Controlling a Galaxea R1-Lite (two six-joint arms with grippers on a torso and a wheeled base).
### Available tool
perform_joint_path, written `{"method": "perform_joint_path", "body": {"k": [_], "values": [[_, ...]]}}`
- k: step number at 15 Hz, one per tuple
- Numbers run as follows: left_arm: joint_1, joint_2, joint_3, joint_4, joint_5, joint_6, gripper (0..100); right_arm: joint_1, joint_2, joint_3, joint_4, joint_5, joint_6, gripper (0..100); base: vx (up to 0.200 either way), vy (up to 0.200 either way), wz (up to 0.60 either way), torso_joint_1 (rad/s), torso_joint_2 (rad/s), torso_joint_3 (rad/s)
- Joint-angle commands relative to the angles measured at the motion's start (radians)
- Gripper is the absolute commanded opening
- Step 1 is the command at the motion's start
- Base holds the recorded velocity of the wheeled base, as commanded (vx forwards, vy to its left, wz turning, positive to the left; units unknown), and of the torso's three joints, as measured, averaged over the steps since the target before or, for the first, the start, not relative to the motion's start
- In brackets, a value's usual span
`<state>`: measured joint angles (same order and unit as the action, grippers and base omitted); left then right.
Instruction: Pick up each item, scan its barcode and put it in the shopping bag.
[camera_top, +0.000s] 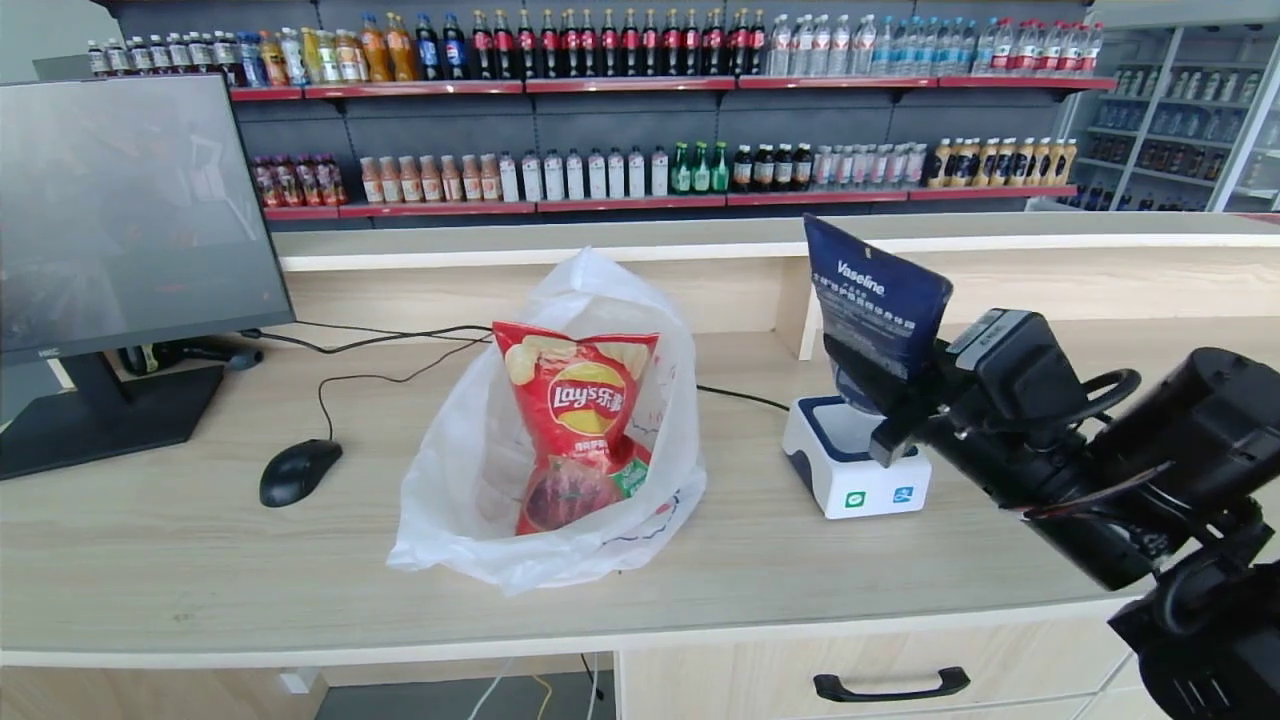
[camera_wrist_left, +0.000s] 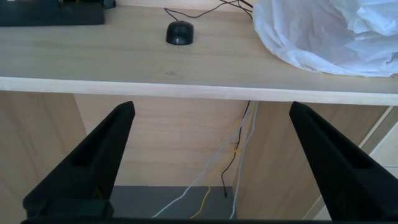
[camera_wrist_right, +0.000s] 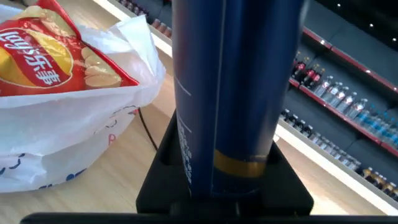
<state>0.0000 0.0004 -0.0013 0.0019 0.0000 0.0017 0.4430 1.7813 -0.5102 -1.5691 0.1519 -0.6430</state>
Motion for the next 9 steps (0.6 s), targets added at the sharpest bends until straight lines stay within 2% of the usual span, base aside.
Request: {"method": "perform_joint_path", "body": {"k": [1,2,6,7,9], "values": [[0.000,0.000,0.000,0.000,0.000,0.000,100,-0.084,0.043,-0.002,-0.002,0.094,-0.070,0,0.000,0.000,0.00,0.000,0.00,0.000],[0.000,0.000,0.001,0.000,0.000,0.000,100,-0.138,0.050,-0.011,-0.002,0.184,-0.129,0,0.000,0.000,0.00,0.000,0.00,0.000],[0.000,0.000,0.001,0.000,0.000,0.000,100,-0.257,0.127,-0.080,-0.002,0.463,-0.265,0,0.000,0.000,0.00,0.000,0.00,0.000],[0.000,0.000,0.001,0.000,0.000,0.000,100,-0.277,0.133,-0.073,-0.002,0.483,-0.279,0,0.000,0.000,0.00,0.000,0.00,0.000],[0.000,0.000,0.000,0.000,0.000,0.000,100,-0.316,0.152,-0.070,-0.002,0.603,-0.334,0,0.000,0.000,0.00,0.000,0.00,0.000]]}}
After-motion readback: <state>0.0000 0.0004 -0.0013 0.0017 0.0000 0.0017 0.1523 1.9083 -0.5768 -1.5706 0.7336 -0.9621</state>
